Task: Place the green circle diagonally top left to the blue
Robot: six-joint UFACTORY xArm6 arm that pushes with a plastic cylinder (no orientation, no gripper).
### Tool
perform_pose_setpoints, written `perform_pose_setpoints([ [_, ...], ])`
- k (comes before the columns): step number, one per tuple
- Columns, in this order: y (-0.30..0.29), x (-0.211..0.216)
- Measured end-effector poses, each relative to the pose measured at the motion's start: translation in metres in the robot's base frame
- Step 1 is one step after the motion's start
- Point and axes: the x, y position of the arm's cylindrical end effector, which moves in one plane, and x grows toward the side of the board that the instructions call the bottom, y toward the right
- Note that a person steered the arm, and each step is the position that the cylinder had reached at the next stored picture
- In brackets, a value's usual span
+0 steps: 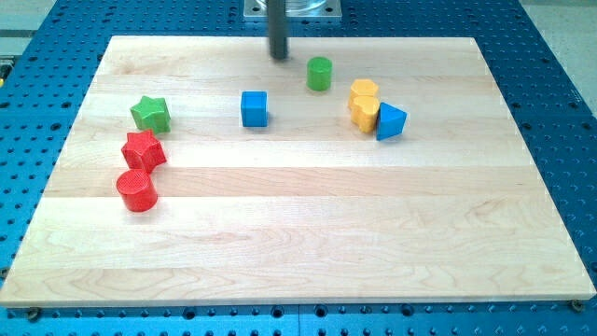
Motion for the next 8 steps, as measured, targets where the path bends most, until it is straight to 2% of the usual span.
perform_pose_setpoints([
  [1,0.111,0.001],
  [2,0.130,0.027],
  [3,0.105,0.053],
  [4,0.100,0.054],
  [6,-0.003,0.063],
  [7,-0.093,0.063],
  [8,-0.124,0.063],
])
